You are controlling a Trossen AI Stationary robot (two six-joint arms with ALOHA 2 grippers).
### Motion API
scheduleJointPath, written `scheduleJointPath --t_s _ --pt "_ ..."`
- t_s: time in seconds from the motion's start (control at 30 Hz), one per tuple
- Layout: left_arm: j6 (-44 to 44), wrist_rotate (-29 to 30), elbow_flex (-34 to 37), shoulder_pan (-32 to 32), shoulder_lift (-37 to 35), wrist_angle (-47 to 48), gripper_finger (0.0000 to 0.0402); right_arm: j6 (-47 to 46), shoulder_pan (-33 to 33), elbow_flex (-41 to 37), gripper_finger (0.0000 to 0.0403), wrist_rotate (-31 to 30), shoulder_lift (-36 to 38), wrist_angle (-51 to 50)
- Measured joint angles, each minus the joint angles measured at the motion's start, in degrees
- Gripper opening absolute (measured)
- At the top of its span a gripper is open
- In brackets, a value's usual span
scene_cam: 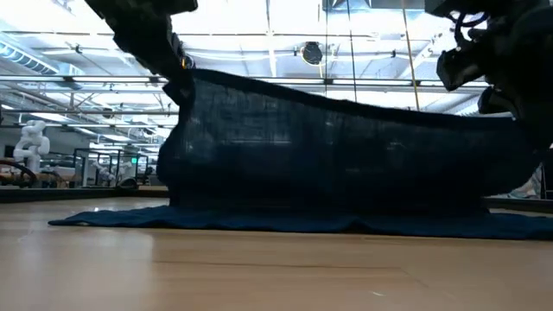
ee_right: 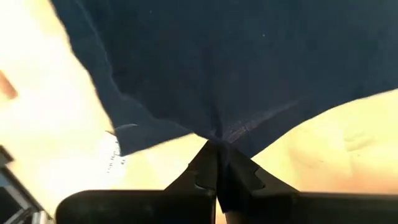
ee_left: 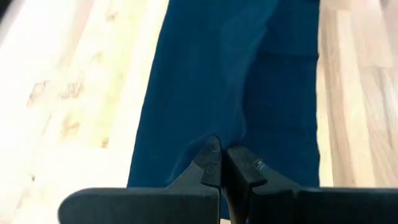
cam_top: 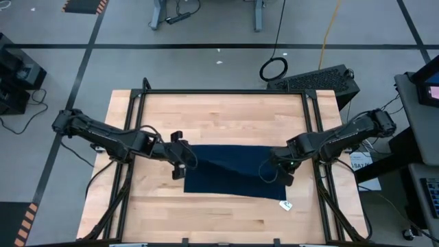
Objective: Roll towel into tight, uniform cylinder
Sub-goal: Roll the blue cloth napkin
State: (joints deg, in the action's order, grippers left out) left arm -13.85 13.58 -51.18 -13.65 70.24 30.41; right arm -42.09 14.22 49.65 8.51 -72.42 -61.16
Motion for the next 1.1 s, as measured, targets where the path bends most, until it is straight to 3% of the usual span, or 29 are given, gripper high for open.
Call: scheduleJointPath --t_s 0.47,0.73,1.1 --pt "-3.88 -1.78 1.98 -3.37 -0.64 0.08 0.0004 -8.17 8.66 0.00 0.0000 2.38 0.00 5.63" --pt "-6.57 -1.49 2.10 -7.17 0.83 0.01 0.0004 -14.48 13.62 0.00 0.0000 0.24 -0.02 9.91" --pt "-6.89 -1.33 2.10 -7.87 5.99 -0.21 0.0004 -18.66 19.01 0.00 0.0000 -4.40 -0.04 12.08"
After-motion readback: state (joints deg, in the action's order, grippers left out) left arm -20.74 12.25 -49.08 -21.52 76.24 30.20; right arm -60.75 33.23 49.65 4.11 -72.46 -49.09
